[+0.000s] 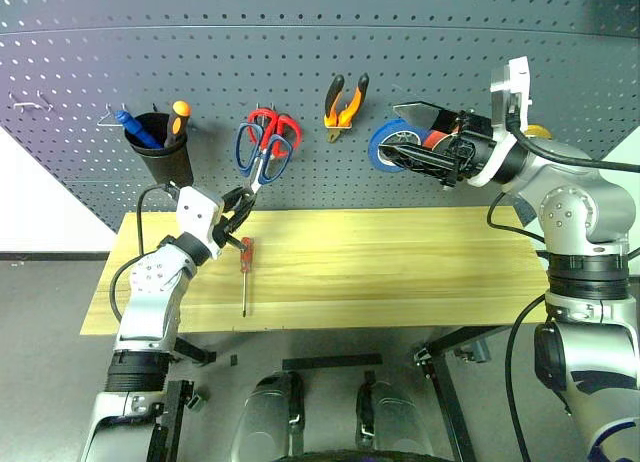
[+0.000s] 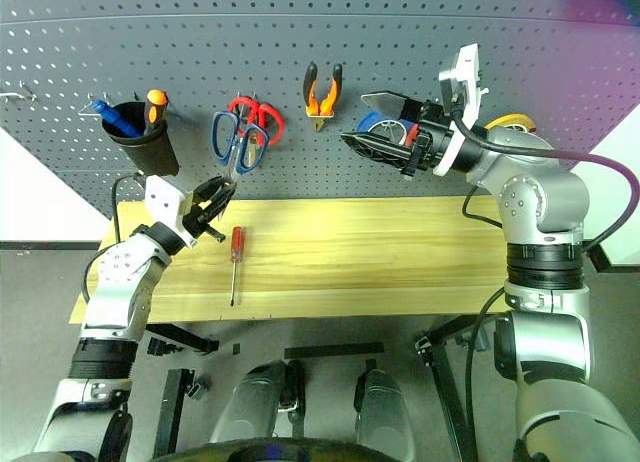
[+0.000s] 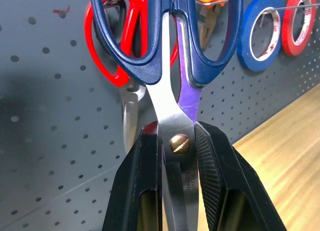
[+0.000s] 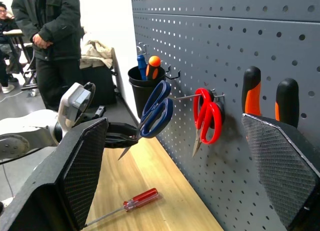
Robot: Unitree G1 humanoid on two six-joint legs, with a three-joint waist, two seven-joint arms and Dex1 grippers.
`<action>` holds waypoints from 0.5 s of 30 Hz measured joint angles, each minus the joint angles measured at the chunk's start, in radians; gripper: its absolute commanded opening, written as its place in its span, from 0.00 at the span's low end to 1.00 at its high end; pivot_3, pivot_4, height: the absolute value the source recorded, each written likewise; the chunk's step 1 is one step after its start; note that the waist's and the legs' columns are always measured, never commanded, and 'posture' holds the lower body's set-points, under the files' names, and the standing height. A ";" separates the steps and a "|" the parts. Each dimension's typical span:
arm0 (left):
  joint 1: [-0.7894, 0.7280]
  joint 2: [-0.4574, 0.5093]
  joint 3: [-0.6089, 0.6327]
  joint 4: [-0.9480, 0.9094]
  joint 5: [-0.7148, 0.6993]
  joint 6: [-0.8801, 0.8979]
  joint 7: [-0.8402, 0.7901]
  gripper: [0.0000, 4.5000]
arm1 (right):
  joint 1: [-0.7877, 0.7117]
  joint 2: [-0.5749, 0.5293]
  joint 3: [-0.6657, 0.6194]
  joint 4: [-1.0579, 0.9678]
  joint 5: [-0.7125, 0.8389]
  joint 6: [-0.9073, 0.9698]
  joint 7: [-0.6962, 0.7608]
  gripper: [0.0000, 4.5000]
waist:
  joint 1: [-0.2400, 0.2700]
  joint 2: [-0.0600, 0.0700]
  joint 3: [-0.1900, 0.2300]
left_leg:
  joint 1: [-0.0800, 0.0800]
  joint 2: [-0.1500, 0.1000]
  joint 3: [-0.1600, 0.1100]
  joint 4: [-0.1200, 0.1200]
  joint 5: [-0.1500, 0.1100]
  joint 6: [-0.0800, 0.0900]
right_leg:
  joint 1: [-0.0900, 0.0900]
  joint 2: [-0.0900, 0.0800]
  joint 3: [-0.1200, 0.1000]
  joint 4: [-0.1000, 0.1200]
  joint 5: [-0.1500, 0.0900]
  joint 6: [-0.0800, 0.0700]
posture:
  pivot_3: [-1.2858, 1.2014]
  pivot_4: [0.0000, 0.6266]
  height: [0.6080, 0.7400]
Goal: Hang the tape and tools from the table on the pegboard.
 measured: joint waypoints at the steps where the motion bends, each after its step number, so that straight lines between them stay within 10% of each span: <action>1: -0.010 0.000 0.000 0.017 0.000 -0.016 -0.008 0.14 | 0.003 0.000 0.000 -0.002 0.000 0.000 -0.001 1.00 | 0.001 0.000 0.000 | 0.000 0.000 0.000 0.000 0.000 0.000 | 0.000 0.000 0.000 0.000 0.000 0.000 | 0.56 0.11 1.00; 15: -0.078 0.005 -0.059 0.059 0.058 -0.033 -0.019 0.14 | 0.021 -0.008 -0.001 -0.020 0.002 0.001 -0.019 1.00 | 0.000 0.000 -0.002 | 0.000 0.000 0.000 0.003 0.001 -0.001 | 0.001 0.000 0.000 0.002 0.000 0.000 | 0.55 0.10 1.00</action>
